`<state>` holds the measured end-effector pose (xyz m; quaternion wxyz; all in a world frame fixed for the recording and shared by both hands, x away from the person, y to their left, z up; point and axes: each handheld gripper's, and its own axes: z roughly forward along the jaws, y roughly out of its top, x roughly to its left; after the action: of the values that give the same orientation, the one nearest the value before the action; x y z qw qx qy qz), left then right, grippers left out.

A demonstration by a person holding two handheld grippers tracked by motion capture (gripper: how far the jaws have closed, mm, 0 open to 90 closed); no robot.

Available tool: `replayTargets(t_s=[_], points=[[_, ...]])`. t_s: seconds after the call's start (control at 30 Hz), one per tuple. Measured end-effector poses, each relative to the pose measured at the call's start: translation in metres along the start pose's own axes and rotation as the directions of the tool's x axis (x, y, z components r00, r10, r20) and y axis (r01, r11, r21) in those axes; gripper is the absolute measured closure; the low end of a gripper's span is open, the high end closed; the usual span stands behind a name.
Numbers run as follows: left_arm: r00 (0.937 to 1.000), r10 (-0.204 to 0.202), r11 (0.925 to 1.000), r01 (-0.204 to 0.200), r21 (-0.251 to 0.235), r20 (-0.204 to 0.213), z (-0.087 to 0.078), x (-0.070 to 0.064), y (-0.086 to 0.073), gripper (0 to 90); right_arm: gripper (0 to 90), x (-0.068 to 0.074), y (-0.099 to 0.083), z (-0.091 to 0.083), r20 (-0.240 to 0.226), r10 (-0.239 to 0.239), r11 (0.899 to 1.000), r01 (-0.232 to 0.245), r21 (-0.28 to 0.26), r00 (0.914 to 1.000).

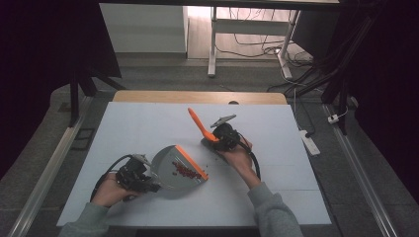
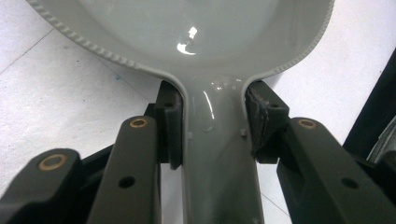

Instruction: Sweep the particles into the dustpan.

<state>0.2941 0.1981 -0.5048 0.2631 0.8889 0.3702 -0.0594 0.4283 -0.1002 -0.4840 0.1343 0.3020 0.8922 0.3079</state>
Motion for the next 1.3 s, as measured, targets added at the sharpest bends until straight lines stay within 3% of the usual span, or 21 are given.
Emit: replayTargets(t_s=[0.07,0.13,0.23,0.3,0.7,0.8,1.0,1.2,1.23,1.3], points=[[1.0000,0.000,1.0000,0.000,-0.001,0.001,0.000,0.000,0.000,61.6,70.7,0.012,0.001,0.001,0.005,-0.034,0.999,0.034,0.007,0.9994],[1.0000,0.000,1.0000,0.000,-0.003,0.000,0.000,0.000,0.000,61.6,70.7,0.017,0.001,0.001,-0.032,-0.030,1.000,0.030,0.004,0.9990],[1.0000,-0.001,1.0000,0.001,-0.004,0.001,0.000,0.000,0.000,61.6,70.7,0.025,0.001,0.000,-0.028,-0.052,0.999,0.052,0.006,0.9983],[1.0000,0.000,1.0000,0.000,-0.002,0.000,0.000,0.000,0.000,61.6,70.7,0.028,0.001,0.001,-0.053,-0.043,0.999,0.043,0.001,0.9976],[1.0000,0.001,1.0000,-0.001,0.003,0.001,0.001,0.000,0.000,61.6,70.6,0.047,0.001,0.000,-0.047,-0.048,0.999,0.048,0.001,0.9978],[1.0000,0.001,1.0000,-0.001,0.004,0.001,0.002,-0.001,0.000,61.6,70.7,0.050,0.000,0.000,-0.072,-0.030,1.000,0.029,-0.005,0.9969],[1.0000,0.001,1.0000,-0.001,0.004,0.000,0.002,-0.001,0.000,61.6,70.7,0.054,0.000,0.001,-0.080,-0.031,0.999,0.030,-0.014,0.9963],[1.0000,0.002,1.0000,-0.002,0.007,0.000,0.002,-0.001,0.000,61.6,70.7,0.063,0.002,0.001,-0.132,-0.010,0.999,0.004,-0.051,0.9912],[1.0000,0.002,1.0000,-0.002,0.008,-0.001,0.002,-0.001,0.000,61.6,70.7,0.067,0.004,0.000,-0.180,0.000,0.997,-0.013,-0.071,0.9837],[1.0000,0.002,1.0000,-0.002,0.007,0.000,0.002,-0.001,0.000,61.6,70.7,0.073,0.006,0.000,-0.230,-0.004,0.996,-0.017,-0.090,0.9732]])
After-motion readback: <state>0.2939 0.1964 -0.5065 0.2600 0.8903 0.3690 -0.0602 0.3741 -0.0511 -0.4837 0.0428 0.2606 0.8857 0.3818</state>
